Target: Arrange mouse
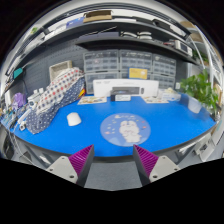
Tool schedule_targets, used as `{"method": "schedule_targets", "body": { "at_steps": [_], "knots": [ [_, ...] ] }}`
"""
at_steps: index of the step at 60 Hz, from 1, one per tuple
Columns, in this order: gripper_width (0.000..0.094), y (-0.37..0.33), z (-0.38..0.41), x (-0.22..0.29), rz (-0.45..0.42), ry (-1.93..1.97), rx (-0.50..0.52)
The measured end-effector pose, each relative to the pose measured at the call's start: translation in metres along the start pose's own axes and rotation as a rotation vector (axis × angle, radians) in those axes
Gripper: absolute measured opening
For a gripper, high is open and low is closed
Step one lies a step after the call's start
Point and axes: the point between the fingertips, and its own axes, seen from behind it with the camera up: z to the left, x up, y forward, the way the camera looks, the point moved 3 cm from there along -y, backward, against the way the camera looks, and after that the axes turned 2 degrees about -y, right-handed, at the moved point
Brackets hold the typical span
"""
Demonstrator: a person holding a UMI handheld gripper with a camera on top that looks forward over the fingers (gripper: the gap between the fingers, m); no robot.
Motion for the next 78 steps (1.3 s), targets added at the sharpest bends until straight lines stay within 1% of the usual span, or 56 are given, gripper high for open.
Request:
{"method": "schedule_targets", "body": {
  "at_steps": [6, 14, 30, 46, 52, 68, 71, 78],
  "knots": [
    [0.0783, 0.026, 0.052, -0.011, 0.036, -0.001, 0.052],
    [0.0782, 0.059, 0.108, -0.01, 0.067, -0.016, 0.105],
    [0.0785, 0.142, 0.175, 0.022, 0.109, -0.022, 0.115],
    [0.0786, 0.213, 0.191, 0.042, 0.183, -0.073, 0.048],
    [0.0795, 0.232, 0.192, 0.053, 0.183, -0.055, 0.028],
    [0.0782, 0.27, 0.18, 0.075, 0.194, 0.016, -0.039],
    [0.0767, 0.273, 0.177, 0.077, 0.199, 0.024, -0.051],
    [0.0696, 0.275, 0.173, 0.077, 0.208, 0.038, -0.068]
  ]
}}
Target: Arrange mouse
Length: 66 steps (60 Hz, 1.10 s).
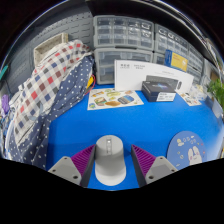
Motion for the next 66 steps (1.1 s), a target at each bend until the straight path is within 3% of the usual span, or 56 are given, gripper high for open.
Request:
{"method": "schedule_targets", "body": {
  "at_steps": [7, 16, 17, 18, 21, 35, 43, 55, 59, 66],
  "knots": [
    [0.0518, 0.0, -0.001, 0.0, 0.001, -0.002, 0.001],
    [0.0438, 0.0, -0.001, -0.002, 0.003, -0.017, 0.025],
    [0.0478, 0.0, -0.002, -0.002, 0.006, -0.015, 0.029],
    [0.0399, 0.0, -0.002, -0.002, 0.005, -0.016, 0.032],
    [0.0366, -0.001, -0.002, -0.003, 0.02, -0.034, 0.045],
    [0.0361, -0.012, 0.0, 0.008, 0.053, -0.07, 0.144],
    [0.0361, -0.066, -0.023, 0.064, -0.072, -0.138, 0.196],
    [0.0365, -0.143, -0.119, 0.129, -0.254, -0.143, 0.167],
    [0.0363, -0.149, -0.156, 0.126, -0.261, -0.142, 0.14],
    [0.0362, -0.137, -0.209, 0.095, -0.193, -0.125, 0.115]
  ]
}}
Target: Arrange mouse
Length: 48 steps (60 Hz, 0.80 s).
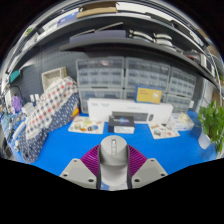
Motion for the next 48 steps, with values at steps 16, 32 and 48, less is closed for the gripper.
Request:
{"method": "schedule_targets", "body": {
  "at_steps": [16, 32, 48],
  "knots": [
    [0.0359, 0.04, -0.02, -0.117, 0.204, 0.078, 0.011],
    [0.0365, 0.056, -0.012, -0.158, 0.245, 0.099, -0.004],
    [0.0527, 0.057, -0.011, -0.159, 0.242, 0.09, -0.016]
  ]
}}
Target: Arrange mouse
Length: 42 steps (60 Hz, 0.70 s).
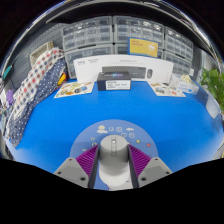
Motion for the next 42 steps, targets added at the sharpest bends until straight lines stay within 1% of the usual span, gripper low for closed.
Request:
{"method": "schedule_targets", "body": {
  "at_steps": [6, 7, 10, 13, 17, 26, 31, 42],
  "knots": [
    [0.0781, -0.002, 0.013, 0.003, 0.041, 0.015, 0.043],
    [0.0802, -0.003, 0.015, 0.003, 0.047, 0.013, 0.047],
    [0.0803, -0.008, 0.015, 0.006, 0.058, -0.009, 0.037],
    [0.0809, -0.019, 0.016, 0.013, 0.049, -0.031, 0.03],
    [0.0812, -0.04, 0.02, 0.028, 0.012, -0.048, 0.033],
    [0.0829, -0.104, 0.021, 0.06, -0.068, -0.082, -0.006],
    [0.084, -0.144, 0.018, 0.076, -0.133, -0.071, -0.03],
    [0.0838, -0.217, 0.017, 0.086, -0.236, -0.06, -0.044]
  ]
}}
